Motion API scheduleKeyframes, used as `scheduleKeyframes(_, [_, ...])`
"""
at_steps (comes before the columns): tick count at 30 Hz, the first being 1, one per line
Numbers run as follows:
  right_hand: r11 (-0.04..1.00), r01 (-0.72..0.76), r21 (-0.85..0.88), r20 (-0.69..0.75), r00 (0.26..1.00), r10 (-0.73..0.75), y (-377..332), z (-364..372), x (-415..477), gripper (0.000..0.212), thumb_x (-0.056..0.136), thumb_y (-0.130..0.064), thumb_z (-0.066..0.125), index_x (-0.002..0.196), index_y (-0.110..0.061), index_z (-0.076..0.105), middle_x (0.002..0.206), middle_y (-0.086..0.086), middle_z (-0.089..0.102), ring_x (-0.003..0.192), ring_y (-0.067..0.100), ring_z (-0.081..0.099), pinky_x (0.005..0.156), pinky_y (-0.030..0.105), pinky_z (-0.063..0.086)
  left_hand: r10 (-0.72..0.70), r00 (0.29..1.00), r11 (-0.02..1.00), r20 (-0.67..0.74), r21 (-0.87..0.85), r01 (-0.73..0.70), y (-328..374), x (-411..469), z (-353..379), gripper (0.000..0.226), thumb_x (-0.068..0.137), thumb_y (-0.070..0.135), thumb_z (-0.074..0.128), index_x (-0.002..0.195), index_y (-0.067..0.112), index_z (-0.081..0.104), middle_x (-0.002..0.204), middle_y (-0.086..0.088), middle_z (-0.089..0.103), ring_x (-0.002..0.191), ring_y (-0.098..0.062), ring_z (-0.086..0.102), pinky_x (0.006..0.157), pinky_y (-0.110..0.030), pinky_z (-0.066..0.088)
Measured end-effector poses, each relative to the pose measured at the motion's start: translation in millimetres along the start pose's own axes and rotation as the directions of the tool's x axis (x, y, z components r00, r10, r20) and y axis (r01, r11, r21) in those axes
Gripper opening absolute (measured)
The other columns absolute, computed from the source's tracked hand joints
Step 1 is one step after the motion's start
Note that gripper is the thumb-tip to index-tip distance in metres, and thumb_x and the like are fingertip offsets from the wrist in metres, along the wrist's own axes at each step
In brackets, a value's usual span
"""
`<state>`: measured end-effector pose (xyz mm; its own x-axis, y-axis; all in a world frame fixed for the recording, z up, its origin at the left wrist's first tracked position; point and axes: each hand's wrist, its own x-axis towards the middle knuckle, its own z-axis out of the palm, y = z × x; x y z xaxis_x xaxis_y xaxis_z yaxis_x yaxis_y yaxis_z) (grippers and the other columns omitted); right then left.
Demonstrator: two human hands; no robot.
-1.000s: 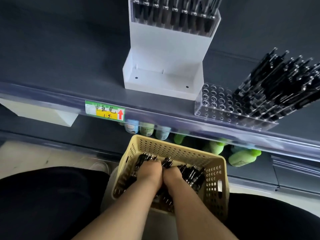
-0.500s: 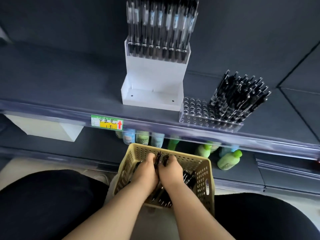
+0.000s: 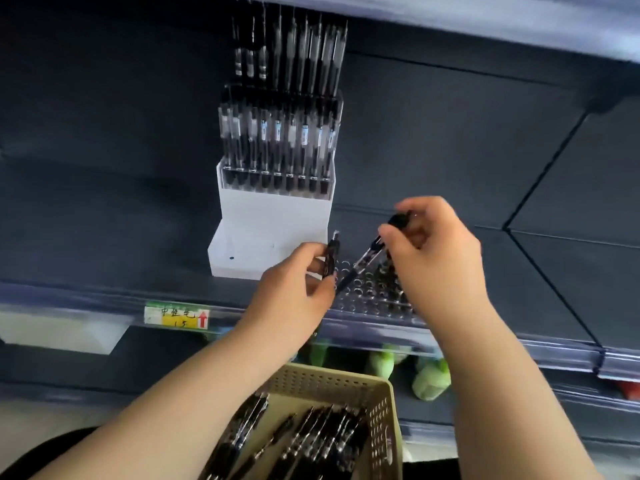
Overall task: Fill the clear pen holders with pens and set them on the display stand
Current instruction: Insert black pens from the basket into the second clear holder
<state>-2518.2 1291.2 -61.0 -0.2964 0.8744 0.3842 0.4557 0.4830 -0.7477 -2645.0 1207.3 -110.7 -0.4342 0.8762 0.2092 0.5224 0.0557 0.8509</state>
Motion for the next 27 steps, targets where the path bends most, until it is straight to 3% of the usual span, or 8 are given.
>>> scheduleKeyframes(3, [0.999, 0.041, -0.007, -0.085, 0.996, -0.041, -5, -19, 27, 0.009, 0.09, -0.03, 0.056, 0.083, -0.034, 0.053, 0.07, -0.019, 0.057, 0.065, -0.014, 0.053, 0.056, -0.001, 0.035, 0.094, 0.995, 0.995, -0.028, 0.02, -0.093, 15, 27, 3, 0.03, 0.087, 0.017, 0.064, 0.11, 0.033, 0.054, 0.089, 0.027, 0.055, 0.085, 0.007, 0.056, 0.069, 0.004, 0.039])
scheduleKeyframes(6, [0.998, 0.044, -0.037, -0.095, 0.994, -0.047, 0, -26, 39, 0.022, 0.093, -0.033, 0.051, 0.072, -0.037, 0.055, 0.068, -0.013, 0.061, 0.069, 0.001, 0.059, 0.059, 0.011, 0.04, 0.154, 0.988, 0.988, -0.007, -0.014, -0.154, 26, 45, 7, 0.031, 0.083, 0.019, 0.069, 0.091, 0.043, 0.051, 0.087, 0.026, 0.06, 0.086, 0.009, 0.059, 0.073, 0.0, 0.043])
scheduleKeyframes(9, [0.997, 0.051, -0.057, -0.075, 0.996, -0.055, 8, -27, 45, 0.021, 0.092, -0.031, 0.053, 0.075, -0.039, 0.061, 0.071, -0.013, 0.064, 0.066, 0.007, 0.059, 0.061, 0.018, 0.043, 0.147, 0.989, 0.983, -0.031, -0.107, -0.15, 25, 56, 14, 0.025, 0.082, 0.024, 0.069, 0.089, 0.042, 0.054, 0.089, 0.018, 0.066, 0.083, 0.006, 0.062, 0.076, -0.012, 0.05])
scheduleKeyframes(11, [0.996, 0.054, -0.078, -0.055, 0.997, -0.058, 12, -26, 49, 0.016, 0.092, -0.029, 0.055, 0.085, -0.038, 0.067, 0.077, -0.017, 0.064, 0.069, 0.006, 0.06, 0.066, 0.017, 0.043, 0.103, 0.994, 0.977, -0.048, -0.183, -0.11, 18, 61, 20, 0.019, 0.082, 0.026, 0.069, 0.095, 0.036, 0.059, 0.091, 0.015, 0.069, 0.083, 0.001, 0.065, 0.08, -0.028, 0.055])
scheduleKeyframes(13, [0.995, 0.056, -0.086, -0.056, 0.997, -0.061, 15, -25, 51, 0.015, 0.091, -0.027, 0.057, 0.095, -0.032, 0.071, 0.084, -0.015, 0.065, 0.077, 0.008, 0.061, 0.072, 0.016, 0.043, 0.057, 0.997, 0.967, -0.056, -0.246, -0.069, 12, 65, 24, 0.017, 0.081, 0.026, 0.069, 0.095, 0.032, 0.061, 0.091, 0.014, 0.07, 0.084, -0.002, 0.067, 0.081, -0.034, 0.056])
scheduleKeyframes(20, [0.957, 0.141, -0.254, -0.023, 0.988, -0.152, 33, -13, 51, 0.016, 0.088, -0.019, 0.062, 0.099, -0.022, 0.073, 0.083, -0.011, 0.059, 0.078, -0.003, 0.049, 0.072, -0.006, 0.03, 0.01, 0.999, 0.924, -0.035, -0.381, -0.022, 5, 70, 34, 0.016, 0.08, 0.019, 0.071, 0.091, 0.027, 0.063, 0.089, 0.01, 0.071, 0.08, -0.009, 0.069, 0.079, -0.037, 0.057])
scheduleKeyframes(27, [0.916, 0.272, -0.295, -0.064, 0.951, -0.303, 40, -2, 50, 0.017, 0.085, -0.016, 0.062, 0.098, -0.014, 0.074, 0.086, -0.002, 0.068, 0.086, -0.005, 0.046, 0.078, -0.002, 0.032, -0.003, 0.999, 0.913, -0.044, -0.407, -0.015, 6, 69, 36, 0.017, 0.078, 0.02, 0.072, 0.091, 0.026, 0.063, 0.088, 0.009, 0.071, 0.083, -0.009, 0.069, 0.08, -0.038, 0.057])
